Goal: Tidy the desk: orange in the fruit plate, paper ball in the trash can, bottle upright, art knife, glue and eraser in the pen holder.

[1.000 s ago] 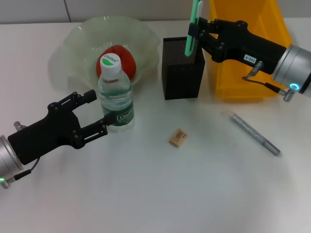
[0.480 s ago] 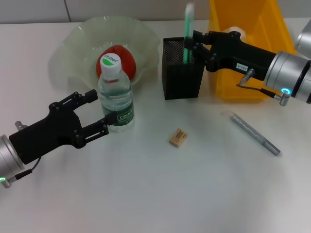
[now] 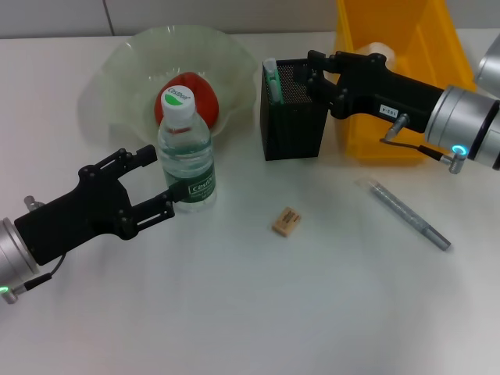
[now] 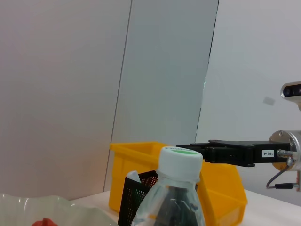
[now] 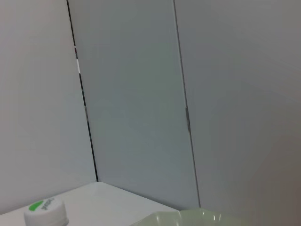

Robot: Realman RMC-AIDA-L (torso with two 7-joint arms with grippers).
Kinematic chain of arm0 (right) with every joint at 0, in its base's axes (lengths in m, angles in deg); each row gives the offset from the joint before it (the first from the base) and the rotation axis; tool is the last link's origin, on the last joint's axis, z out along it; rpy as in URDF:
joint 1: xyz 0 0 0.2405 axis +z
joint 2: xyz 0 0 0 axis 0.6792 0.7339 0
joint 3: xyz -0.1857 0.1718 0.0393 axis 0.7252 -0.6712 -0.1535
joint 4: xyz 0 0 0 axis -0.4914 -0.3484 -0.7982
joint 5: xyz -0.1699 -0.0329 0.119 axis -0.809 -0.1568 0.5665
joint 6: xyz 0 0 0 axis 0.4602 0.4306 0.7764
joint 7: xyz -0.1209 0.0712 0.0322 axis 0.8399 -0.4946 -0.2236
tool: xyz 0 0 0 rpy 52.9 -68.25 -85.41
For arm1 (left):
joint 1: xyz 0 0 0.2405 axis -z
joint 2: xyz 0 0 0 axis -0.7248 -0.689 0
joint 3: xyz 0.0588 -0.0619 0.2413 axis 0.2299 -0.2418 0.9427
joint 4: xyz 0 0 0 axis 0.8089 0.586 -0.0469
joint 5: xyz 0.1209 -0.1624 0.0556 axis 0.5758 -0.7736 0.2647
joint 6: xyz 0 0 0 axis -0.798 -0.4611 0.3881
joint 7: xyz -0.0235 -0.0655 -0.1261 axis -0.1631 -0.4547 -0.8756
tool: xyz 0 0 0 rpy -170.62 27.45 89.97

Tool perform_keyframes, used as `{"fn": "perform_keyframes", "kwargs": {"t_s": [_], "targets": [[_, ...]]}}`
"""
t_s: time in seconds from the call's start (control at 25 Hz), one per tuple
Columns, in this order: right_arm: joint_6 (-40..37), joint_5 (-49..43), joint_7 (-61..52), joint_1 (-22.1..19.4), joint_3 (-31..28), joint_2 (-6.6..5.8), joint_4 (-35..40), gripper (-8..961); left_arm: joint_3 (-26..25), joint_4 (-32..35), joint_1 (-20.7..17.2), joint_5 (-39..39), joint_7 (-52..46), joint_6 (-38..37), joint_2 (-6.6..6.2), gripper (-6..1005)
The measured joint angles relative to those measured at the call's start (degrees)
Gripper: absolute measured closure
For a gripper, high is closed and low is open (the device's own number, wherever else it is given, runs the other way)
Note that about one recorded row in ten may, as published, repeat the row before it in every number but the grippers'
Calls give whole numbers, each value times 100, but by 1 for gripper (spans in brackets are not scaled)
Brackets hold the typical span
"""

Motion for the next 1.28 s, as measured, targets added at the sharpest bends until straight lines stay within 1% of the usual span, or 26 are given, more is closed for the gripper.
{"fn": "perform_keyframes", "kwargs": {"t_s": [0.08, 0.2, 0.4, 0.56, 0.76, 1.0, 1.2, 1.28], "targets": [[-44, 0, -13, -12, -12, 0, 8, 648, 0, 0, -7, 0, 0, -1, 0, 204], [-477, 44, -34, -126, -71, -6, 91, 649, 0, 0, -20, 0, 0, -13, 0, 204], [-1097, 296, -37, -435, -81, -23, 321, 650, 0, 0, -31, 0, 0, -24, 0, 204], [-1469, 309, -36, -653, -81, -31, 397, 650, 0, 0, -32, 1, 0, -27, 0, 204], [-1560, 293, -19, -829, -42, -28, 350, 649, 0, 0, -20, 0, 0, -26, 0, 204], [-1562, 281, -40, -947, -24, -25, 307, 645, 2, 0, 3, 0, 0, -33, 0, 204], [-1531, 266, -42, -954, -10, -24, 225, 436, 9, 0, 14, 0, -7, -39, 0, 204], [-1522, 262, -41, -955, -10, -28, 201, 417, 9, 0, 8, 0, -17, -47, 0, 204]]}}
